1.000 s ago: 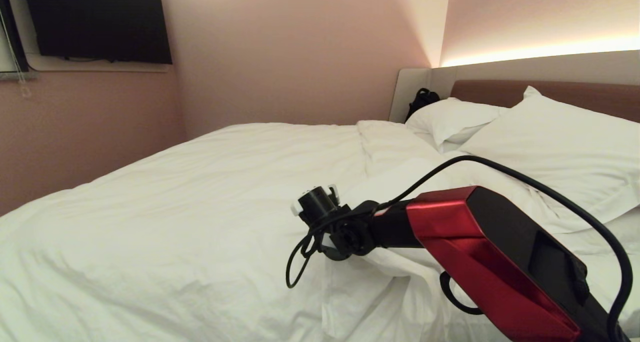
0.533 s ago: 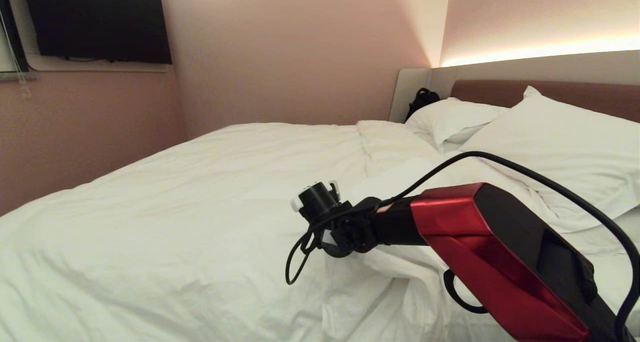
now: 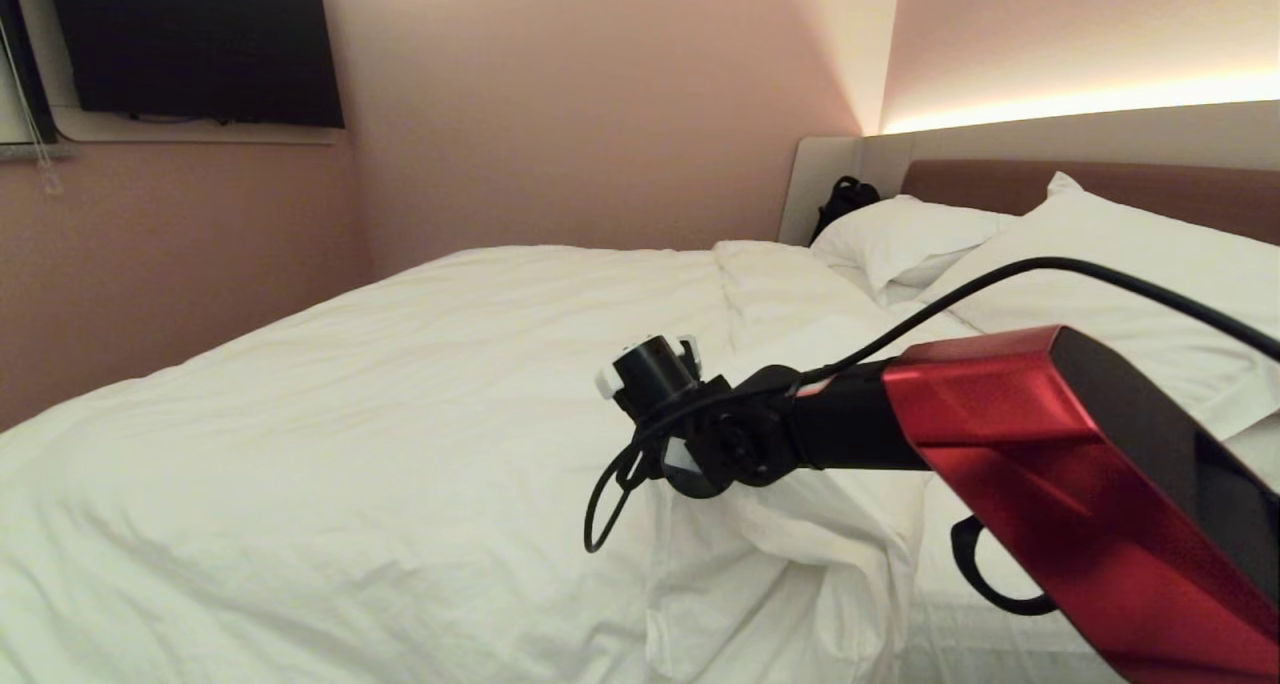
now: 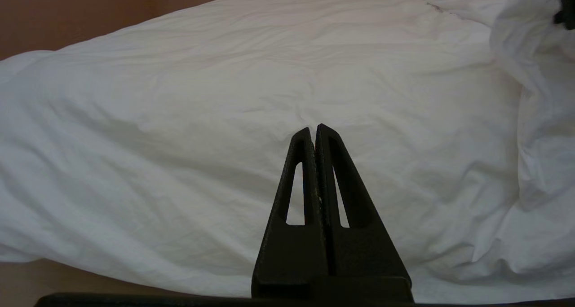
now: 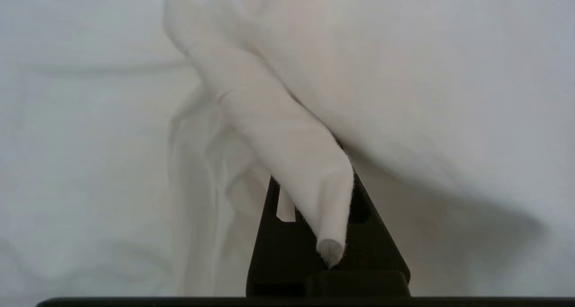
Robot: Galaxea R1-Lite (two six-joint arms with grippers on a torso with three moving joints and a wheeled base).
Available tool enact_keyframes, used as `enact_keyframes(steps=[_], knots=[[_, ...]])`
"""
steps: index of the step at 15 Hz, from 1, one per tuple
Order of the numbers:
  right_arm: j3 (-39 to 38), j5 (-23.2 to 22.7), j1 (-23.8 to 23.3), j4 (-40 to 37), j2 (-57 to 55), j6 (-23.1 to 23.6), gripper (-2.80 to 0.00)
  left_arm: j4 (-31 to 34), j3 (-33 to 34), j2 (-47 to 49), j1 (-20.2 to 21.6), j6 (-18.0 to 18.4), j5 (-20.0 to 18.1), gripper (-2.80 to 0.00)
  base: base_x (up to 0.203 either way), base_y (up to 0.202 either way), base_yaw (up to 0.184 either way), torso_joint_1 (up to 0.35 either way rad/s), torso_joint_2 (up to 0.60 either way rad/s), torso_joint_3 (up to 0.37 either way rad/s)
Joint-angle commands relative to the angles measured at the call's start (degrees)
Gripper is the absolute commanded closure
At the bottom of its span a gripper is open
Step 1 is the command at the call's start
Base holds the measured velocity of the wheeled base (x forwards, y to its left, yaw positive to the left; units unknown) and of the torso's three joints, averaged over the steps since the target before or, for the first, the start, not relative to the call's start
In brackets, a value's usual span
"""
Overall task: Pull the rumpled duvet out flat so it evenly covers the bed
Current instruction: Flatten the corners of the folded blanket
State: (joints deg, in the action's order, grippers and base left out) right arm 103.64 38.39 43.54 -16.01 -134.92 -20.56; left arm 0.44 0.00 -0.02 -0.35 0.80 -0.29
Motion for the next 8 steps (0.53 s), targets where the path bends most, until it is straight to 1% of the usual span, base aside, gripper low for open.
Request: enact_keyframes(steps=[1, 3, 4, 8], knots=[[-7.17, 0.26, 0.0, -0.13, 9.11, -1.05, 0.0, 0.0, 0.0, 0.02, 0.0, -0.01, 0.03, 0.0, 0.0, 0.0, 0.0, 0.0, 0.0, 0.0], [-15.27, 0.85, -0.15, -0.12, 16.89, -2.01, 0.0, 0.0, 0.0, 0.02, 0.0, -0.01, 0.03, 0.0, 0.0, 0.0, 0.0, 0.0, 0.0, 0.0], [-19.53, 1.95, -0.36, -0.1, 21.09, -2.43, 0.0, 0.0, 0.0, 0.02, 0.0, -0.01, 0.03, 0.0, 0.0, 0.0, 0.0, 0.0, 0.0, 0.0], [-31.89, 4.9, -0.83, -0.2, 37.12, -3.85, 0.0, 0.0, 0.0, 0.02, 0.0, -0.01, 0.03, 0.0, 0.0, 0.0, 0.0, 0.0, 0.0, 0.0]])
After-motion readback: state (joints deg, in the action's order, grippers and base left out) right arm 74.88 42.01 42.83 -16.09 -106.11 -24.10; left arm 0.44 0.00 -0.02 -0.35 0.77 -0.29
